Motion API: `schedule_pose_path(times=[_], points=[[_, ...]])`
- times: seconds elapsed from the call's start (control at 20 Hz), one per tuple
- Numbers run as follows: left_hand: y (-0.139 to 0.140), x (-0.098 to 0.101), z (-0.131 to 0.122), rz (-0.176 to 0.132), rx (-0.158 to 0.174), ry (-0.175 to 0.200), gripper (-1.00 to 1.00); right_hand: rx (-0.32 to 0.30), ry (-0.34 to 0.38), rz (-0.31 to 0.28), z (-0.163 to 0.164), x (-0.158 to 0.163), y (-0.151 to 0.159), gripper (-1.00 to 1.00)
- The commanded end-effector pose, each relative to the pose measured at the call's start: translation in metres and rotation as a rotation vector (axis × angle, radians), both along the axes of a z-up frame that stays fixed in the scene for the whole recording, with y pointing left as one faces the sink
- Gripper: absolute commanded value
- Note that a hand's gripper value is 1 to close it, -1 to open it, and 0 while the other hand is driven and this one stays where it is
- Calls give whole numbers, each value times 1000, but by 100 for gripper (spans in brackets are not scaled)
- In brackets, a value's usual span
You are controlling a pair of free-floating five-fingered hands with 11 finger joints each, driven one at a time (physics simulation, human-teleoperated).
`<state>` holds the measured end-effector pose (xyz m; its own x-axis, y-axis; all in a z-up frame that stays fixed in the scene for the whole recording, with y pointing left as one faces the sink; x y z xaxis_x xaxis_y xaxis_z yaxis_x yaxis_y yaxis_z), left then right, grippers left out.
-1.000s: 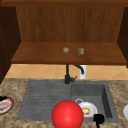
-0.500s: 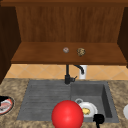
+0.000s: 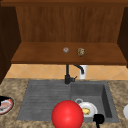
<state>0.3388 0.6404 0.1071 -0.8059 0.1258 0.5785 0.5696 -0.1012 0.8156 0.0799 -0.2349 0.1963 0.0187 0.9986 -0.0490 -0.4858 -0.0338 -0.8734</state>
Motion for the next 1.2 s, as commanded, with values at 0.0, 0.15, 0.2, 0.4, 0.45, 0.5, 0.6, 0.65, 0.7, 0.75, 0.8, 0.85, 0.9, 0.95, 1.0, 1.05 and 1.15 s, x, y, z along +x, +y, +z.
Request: schedule_pose_path(times=[0.0,0.15,0.2,0.4,0.45,0.5,0.6,0.65,0.7,0.75,0.8,0.85,0.9,0.95,1.0,1.05,1.15], points=[[3,3,-31,0,-38,-29,-100,0,0,0,0,0,0,0],[2,0,-31,-1,-24,-51,-100,0,0,0,0,0,0,0],[1,-2,-30,-1,-21,-56,-100,0,0,0,0,0,0,0],[4,-12,-22,-8,1,-78,100,0,0,0,0,0,0,0],[1,-23,-11,5,1,-72,100,0,0,0,0,0,0,0],[2,-29,-6,11,0,-70,100,0,0,0,0,0,0,0],[2,-34,0,18,-4,-72,100,0,0,0,0,0,0,0],[1,-33,1,20,-6,-98,100,0,0,0,0,0,0,0],[-2,-32,3,21,-13,-130,100,0,0,0,0,0,0,0],[-1,-31,5,35,-33,-148,100,0,0,0,0,0,0,0],[0,-33,2,38,-32,-143,100,0,0,0,0,0,0,0],[-1,-32,3,41,-30,-149,100,0,0,0,0,0,0,0],[0,-28,5,37,-34,-154,100,0,0,0,0,0,0,0],[0,-30,3,39,-39,-161,100,0,0,0,0,0,0,0],[-1,-28,6,32,-33,-166,100,0,0,0,0,0,0,0],[-1,-26,12,15,-43,-180,100,0,0,0,0,0,0,0],[1,-19,22,5,-60,-174,100,0,0,0,0,0,0,0]])
